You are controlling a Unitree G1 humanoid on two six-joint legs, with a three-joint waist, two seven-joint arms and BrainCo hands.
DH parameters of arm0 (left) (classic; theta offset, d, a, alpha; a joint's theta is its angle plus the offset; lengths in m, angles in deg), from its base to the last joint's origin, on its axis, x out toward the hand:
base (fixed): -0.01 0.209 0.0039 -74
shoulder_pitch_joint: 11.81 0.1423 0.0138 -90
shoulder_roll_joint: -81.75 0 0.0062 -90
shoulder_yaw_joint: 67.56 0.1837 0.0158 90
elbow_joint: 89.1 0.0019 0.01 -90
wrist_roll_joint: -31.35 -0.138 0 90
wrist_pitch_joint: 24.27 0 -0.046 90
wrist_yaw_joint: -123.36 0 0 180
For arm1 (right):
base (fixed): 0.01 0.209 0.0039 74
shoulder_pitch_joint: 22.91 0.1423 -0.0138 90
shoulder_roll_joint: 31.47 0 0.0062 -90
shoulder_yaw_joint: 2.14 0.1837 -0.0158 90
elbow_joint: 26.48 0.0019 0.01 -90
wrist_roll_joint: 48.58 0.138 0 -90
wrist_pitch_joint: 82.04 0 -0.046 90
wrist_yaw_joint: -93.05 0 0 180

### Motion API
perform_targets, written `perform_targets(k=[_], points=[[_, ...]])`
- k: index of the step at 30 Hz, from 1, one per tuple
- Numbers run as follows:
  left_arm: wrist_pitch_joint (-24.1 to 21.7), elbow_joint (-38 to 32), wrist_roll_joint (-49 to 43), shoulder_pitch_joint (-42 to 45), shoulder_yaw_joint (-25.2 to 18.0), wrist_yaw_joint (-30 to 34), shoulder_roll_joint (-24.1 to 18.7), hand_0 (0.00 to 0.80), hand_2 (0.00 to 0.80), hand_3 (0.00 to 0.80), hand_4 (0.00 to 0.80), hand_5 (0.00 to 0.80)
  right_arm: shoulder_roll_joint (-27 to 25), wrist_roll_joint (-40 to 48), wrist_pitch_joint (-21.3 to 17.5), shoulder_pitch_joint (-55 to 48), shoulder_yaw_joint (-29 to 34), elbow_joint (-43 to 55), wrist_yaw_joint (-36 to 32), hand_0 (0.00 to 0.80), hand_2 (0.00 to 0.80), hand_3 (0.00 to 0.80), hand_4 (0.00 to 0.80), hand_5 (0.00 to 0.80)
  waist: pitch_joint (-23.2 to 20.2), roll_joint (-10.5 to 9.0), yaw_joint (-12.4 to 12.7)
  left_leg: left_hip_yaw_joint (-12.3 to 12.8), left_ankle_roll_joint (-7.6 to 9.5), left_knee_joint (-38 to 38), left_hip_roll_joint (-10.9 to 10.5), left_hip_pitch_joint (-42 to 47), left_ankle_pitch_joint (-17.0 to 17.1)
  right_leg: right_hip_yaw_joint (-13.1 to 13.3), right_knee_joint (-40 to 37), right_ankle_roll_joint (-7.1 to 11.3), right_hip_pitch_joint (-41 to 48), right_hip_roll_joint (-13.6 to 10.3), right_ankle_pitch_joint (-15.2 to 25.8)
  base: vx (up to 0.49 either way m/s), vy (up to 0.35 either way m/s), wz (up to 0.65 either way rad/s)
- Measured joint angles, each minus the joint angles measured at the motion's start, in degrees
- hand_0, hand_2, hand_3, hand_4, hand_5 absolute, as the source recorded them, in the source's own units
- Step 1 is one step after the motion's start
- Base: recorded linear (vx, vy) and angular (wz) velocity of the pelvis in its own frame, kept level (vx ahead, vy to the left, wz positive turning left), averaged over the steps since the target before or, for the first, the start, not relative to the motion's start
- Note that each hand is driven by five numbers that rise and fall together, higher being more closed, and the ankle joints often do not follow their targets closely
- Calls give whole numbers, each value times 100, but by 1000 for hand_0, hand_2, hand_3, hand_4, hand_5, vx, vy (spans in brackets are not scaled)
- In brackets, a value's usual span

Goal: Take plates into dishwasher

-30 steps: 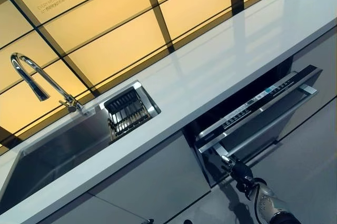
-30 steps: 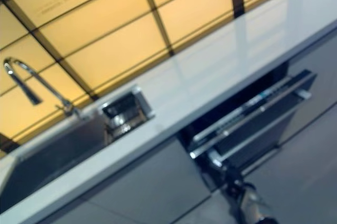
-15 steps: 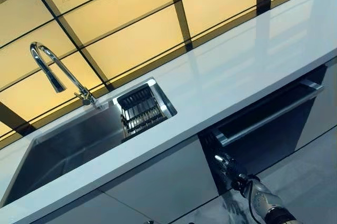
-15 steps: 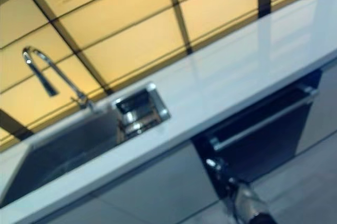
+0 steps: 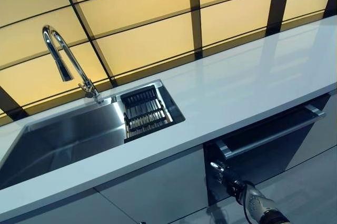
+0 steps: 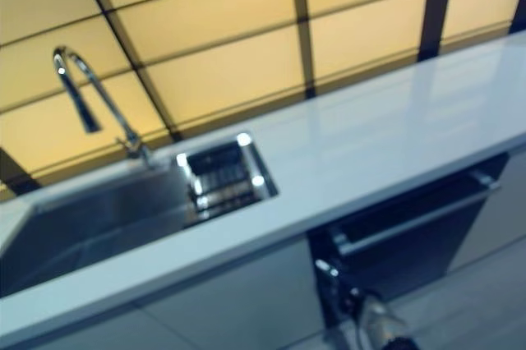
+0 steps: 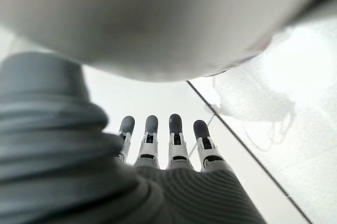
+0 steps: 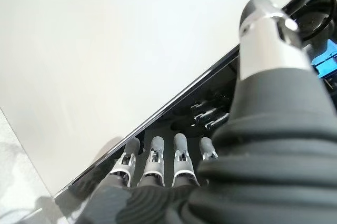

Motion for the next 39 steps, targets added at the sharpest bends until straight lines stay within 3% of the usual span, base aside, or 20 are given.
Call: perform_targets(k=[5,10,14,16,21,24,26,30,31,32,33,34,36,38,39], points=[[28,53,-89,17,-111,-12,-131,0,0,0,0,0,142,-10,-66,-21,1,-118,121,0,0,0,0,0,-84,-256,161,-37,-37,88,121,-125,-48,-76,-160,-27,9,146,50,-52,-94,0],[38,57,-88,-17,-117,-78,-201,0,0,0,0,0,134,-540,-147,-29,-1,-369,444,0,0,0,0,0,-165,-392,141,-187,-21,55,121,-286,-54,-83,-359,2,36,284,131,-164,-122,12],[89,112,-67,-267,-145,-182,-376,0,0,0,0,0,-149,-1489,-216,-156,-5,-591,708,0,0,0,0,0,-217,-522,143,-544,-16,-143,98,-504,130,449,-624,-35,-31,616,105,-231,-169,45],[168,140,-25,-326,-373,-219,-488,0,0,0,0,0,-370,-2115,-391,-279,-22,-734,861,0,0,0,0,0,-225,-620,123,-742,-54,-312,102,-528,285,713,-739,-87,-14,842,64,-430,-311,44],[276,153,245,-371,-924,-350,-825,0,0,0,0,0,-683,-2762,-564,-515,-8,-884,1006,0,0,0,0,0,-252,-792,143,-949,-166,-559,335,-521,446,734,-871,-246,-2,1157,64,-277,-198,12],[274,220,363,-361,-1260,-382,-866,0,0,0,0,0,-744,-2823,-655,-701,15,-990,996,0,0,0,0,0,-255,-788,139,-1013,-198,-600,447,-459,470,741,-952,-327,101,1319,69,-237,-165,4],[238,302,380,-321,-1514,-387,-855,0,0,0,0,0,-743,-2833,-732,-813,102,-1160,963,0,0,0,0,0,-235,-750,139,-1013,-348,-650,503,-356,560,855,-965,-389,185,1453,43,-161,-110,6],[236,422,405,-12,-1947,-404,-849,0,0,0,0,0,-758,-3058,-830,-1199,351,-1312,962,0,0,0,0,0,-125,-528,53,-1030,-423,-801,729,-31,622,862,-1021,-555,486,1732,31,-252,-105,5],[239,453,409,98,-1967,-403,-841,0,0,0,0,0,-758,-3110,-863,-1274,365,-1303,962,0,0,0,0,0,-84,-443,-28,-1009,-390,-833,814,-25,638,850,-971,-614,484,1828,20,-348,-52,13],[268,503,410,184,-2018,-404,-799,0,0,0,0,0,-756,-3192,-889,-1379,427,-1287,967,0,0,0,0,0,-50,-368,-67,-836,-311,-876,921,-28,601,831,-915,-679,462,1897,12,-404,-41,14],[276,507,410,267,-2050,-404,-766,0,0,0,0,0,-746,-3245,-888,-1499,436,-1284,970,0,0,0,0,0,-41,-352,-107,-725,-176,-973,947,-31,356,804,-891,-756,405,1904,27,-383,-8,29],[278,561,411,270,-2132,-403,-756,0,0,0,0,0,-692,-3283,-887,-1594,440,-1283,970,0,0,0,0,0,-21,-566,-199,-583,-194,-828,854,-153,-55,687,-1036,-825,358,1719,109,-256,-7,39],[282,603,410,310,-2134,-399,-736,0,0,0,0,0,-685,-3350,-886,-1708,445,-1323,970,0,0,0,0,0,-17,-773,-256,-506,-131,-244,503,-164,-27,674,-1139,-809,307,1441,224,-298,-21,20],[277,723,404,464,-2132,-402,-655,0,0,0,0,0,-733,-3508,-898,-1797,462,-1363,982,0,0,0,0,0,-145,-672,-392,-251,-124,115,207,125,-11,640,-1320,-706,317,1425,363,-355,-16,20],[269,779,396,331,-2151,-405,-650,0,0,0,0,0,-668,-3556,-920,-1794,503,-1488,963,0,0,0,0,0,-123,-717,-462,-236,-158,1,108,83,250,635,-1318,-681,298,1355,375,-200,8,38]])
